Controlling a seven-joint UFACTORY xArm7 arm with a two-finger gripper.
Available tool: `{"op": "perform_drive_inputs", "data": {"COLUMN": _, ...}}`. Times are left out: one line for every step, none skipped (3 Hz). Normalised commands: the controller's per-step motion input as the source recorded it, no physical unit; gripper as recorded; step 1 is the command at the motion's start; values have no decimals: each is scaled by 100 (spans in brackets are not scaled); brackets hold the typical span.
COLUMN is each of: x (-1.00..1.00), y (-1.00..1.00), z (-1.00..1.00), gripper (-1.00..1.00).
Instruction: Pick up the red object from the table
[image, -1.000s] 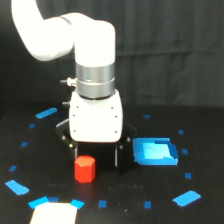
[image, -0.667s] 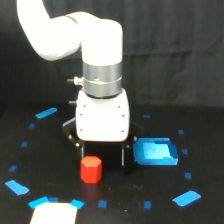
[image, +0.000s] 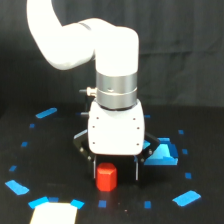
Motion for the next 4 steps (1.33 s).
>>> {"op": "perform_drive_inputs", "data": {"x": -20, "y": -18, "z": -54, "gripper": -5}}
{"op": "perform_drive_inputs", "data": {"x": -26, "y": -12, "z": 5, "gripper": -100}}
{"op": "perform_drive_inputs", "data": {"x": 4, "y": 10, "z": -30, "gripper": -100}}
{"op": "perform_drive_inputs", "data": {"x": -18, "y": 7, "z": -10, "gripper": -100}}
